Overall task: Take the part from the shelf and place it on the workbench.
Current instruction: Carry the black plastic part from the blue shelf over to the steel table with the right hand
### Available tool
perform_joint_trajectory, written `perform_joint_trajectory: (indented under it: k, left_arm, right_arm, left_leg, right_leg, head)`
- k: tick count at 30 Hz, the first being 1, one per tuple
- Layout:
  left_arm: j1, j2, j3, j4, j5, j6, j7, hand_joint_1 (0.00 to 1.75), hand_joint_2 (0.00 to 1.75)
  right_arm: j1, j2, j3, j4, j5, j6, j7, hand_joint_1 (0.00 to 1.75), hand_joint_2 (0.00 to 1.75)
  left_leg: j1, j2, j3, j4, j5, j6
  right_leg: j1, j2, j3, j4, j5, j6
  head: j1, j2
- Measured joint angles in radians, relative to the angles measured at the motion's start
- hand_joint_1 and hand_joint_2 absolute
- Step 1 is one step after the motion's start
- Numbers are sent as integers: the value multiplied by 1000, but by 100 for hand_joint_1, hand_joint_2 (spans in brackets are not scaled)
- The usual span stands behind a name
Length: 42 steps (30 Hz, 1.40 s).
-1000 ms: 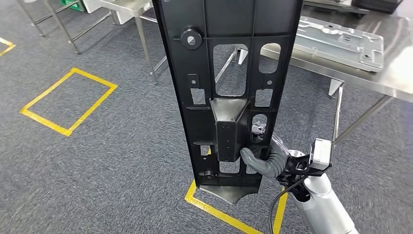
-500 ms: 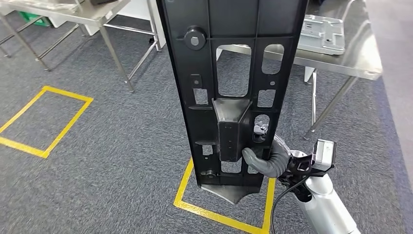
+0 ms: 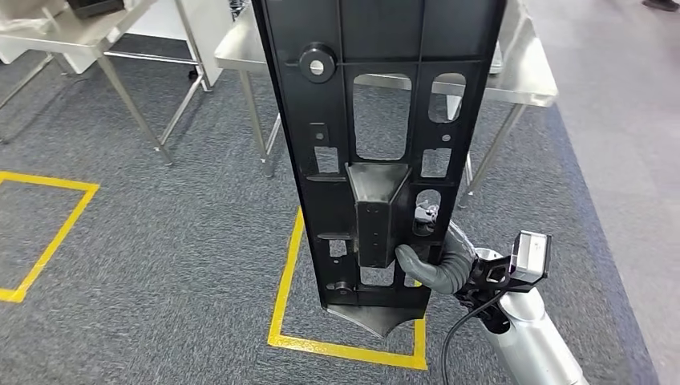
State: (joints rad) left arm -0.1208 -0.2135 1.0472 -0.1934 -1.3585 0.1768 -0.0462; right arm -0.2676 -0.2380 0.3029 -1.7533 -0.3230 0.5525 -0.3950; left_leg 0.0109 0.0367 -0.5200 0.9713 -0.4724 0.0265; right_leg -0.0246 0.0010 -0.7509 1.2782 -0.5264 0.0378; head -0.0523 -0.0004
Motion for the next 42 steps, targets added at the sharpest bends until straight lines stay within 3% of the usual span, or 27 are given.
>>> perform_joint_trajectory:
  k: [3,5,7,9,11,13,14,15,16,18,19,21,23,25,28,29,30,31,33,35,39,40,42]
  left_arm:
    - [0,0,0,0,0,0,-2,0,175]
    - [0,0,0,0,0,0,-2,0,175]
    - [0,0,0,0,0,0,-2,0,175]
    - [0,0,0,0,0,-1,0,0,175]
    - [-1,0,0,0,2,-4,1,0,175]
    - [-6,0,1,0,7,-6,1,0,175]
    - [-10,0,1,0,10,-7,1,0,175]
    - [-12,0,1,0,12,-8,1,0,175]
    - [-11,0,1,0,14,-8,1,0,175]
    - [-5,0,1,0,15,-8,1,0,175]
    - [-2,1,2,0,16,-7,1,0,175]
    - [0,2,2,0,16,-7,-1,0,175]
    - [-1,1,2,0,16,-7,-3,0,175]
    - [0,0,2,0,16,-7,-4,0,175]
    - [3,-2,2,0,16,-7,-4,0,175]
    - [5,-2,3,0,16,-7,-4,0,175]
    - [6,-3,3,0,16,-7,-4,0,175]
    - [7,-3,3,0,16,-7,-4,0,175]
    - [10,-3,3,0,15,-7,-4,0,175]
    - [12,-3,3,0,14,-7,-2,0,175]
    - [10,-2,3,0,11,-8,0,0,175]
    - [9,-2,3,0,10,-8,1,0,175]
    - [5,-2,3,0,10,-9,-1,0,175]
  right_arm:
    - [0,0,0,-2,6,-8,1,171,175]
    - [-1,0,-1,-7,9,-12,1,171,175]
    - [0,0,-2,-9,17,-18,2,171,175]
    - [0,-1,-3,-12,29,-25,3,171,175]
    - [-2,-1,-4,-16,37,-29,1,171,175]
    - [-2,-2,-3,-17,40,-32,-2,171,175]
    - [-2,-2,-3,-17,41,-32,-2,171,175]
    - [-2,-2,-2,-17,41,-32,-2,171,175]
    - [-3,-2,-1,-17,41,-32,-3,171,175]
    - [-5,-2,0,-17,41,-32,-3,171,175]
    - [-7,-2,0,-17,41,-33,-3,171,175]
    - [-10,-2,0,-16,40,-33,-3,171,175]
    - [-11,-2,1,-17,40,-33,-3,171,175]
    - [-15,0,1,-17,40,-33,-4,171,175]
    - [-18,6,1,-16,40,-34,-4,171,175]
    - [-17,7,1,-15,40,-34,-4,171,175]
    - [-16,7,1,-15,40,-34,-4,171,175]
    - [-16,7,1,-14,40,-34,-4,171,175]
    - [-16,7,1,-14,40,-34,-4,171,175]
    - [-17,9,1,-13,40,-35,-4,171,175]
    - [-16,8,2,-13,39,-37,-4,171,175]
    - [-17,5,2,-14,39,-38,-4,171,175]
    - [-17,2,2,-16,39,-39,-4,171,175]
  left_leg:
    - [-2,26,8,7,-13,-14]
    - [-6,39,9,13,-24,-26]
    - [-7,51,13,13,-29,-37]
    - [-3,34,13,31,-46,-48]
    - [1,-6,-27,122,-99,-56]
    - [0,-25,-95,261,-157,-58]
    - [0,-27,-118,305,-164,-58]
    - [0,-27,-124,313,-151,-55]
    - [-1,-27,-112,281,-119,-50]
    - [-3,-34,-60,150,-40,-35]
    - [-6,-38,-37,88,-19,-27]
    - [-11,-43,-19,30,-17,-13]
    - [-10,-41,-9,10,-16,-2]
    - [-6,-42,8,-2,-11,6]
    - [-4,-39,21,-5,-16,10]
    - [-4,-39,25,-5,-21,9]
    - [-3,-39,31,-5,-27,7]
    - [-1,-39,40,-5,-34,4]
    - [2,-39,63,-5,-52,-6]
    - [2,-37,78,-5,-71,-20]
    - [2,-28,91,25,-83,-42]
    - [3,-28,70,67,-80,-46]
    - [3,-31,-13,201,-98,-53]
  right_leg:
    - [-2,-38,103,-187,86,2]
    - [4,-56,142,-262,101,-8]
    - [8,-44,141,-264,95,-21]
    - [6,-33,143,-268,94,-33]
    - [4,-26,146,-271,94,-45]
    - [8,-20,146,-271,91,-52]
    - [11,-16,148,-271,90,-54]
    - [13,-11,150,-270,89,-55]
    - [15,-5,154,-270,87,-55]
    - [18,5,161,-270,83,-54]
    - [20,10,162,-270,82,-50]
    - [19,14,160,-267,86,-38]
    - [17,14,157,-260,93,-24]
    - [15,11,142,-226,78,-14]
    - [8,7,46,-60,5,0]
    - [5,6,14,-12,-6,4]
    - [2,4,-3,3,3,6]
    - [-2,2,0,-20,31,9]
    - [-7,-7,51,-147,111,12]
    - [-1,-18,90,-245,135,4]
    - [5,-12,115,-259,102,-34]
    - [6,-11,127,-260,94,-41]
    - [7,-11,152,-262,75,-52]
  head:
    - [0,0]
    - [0,0]
    - [0,0]
    - [0,0]
    - [0,0]
    - [0,0]
    - [0,0]
    - [0,0]
    - [0,0]
    - [0,0]
    - [0,0]
    - [0,0]
    - [0,0]
    - [0,0]
    - [1,0]
    - [1,0]
    - [1,0]
    - [1,0]
    - [1,0]
    - [0,0]
    - [-1,0]
    - [-1,0]
    - [-2,0]
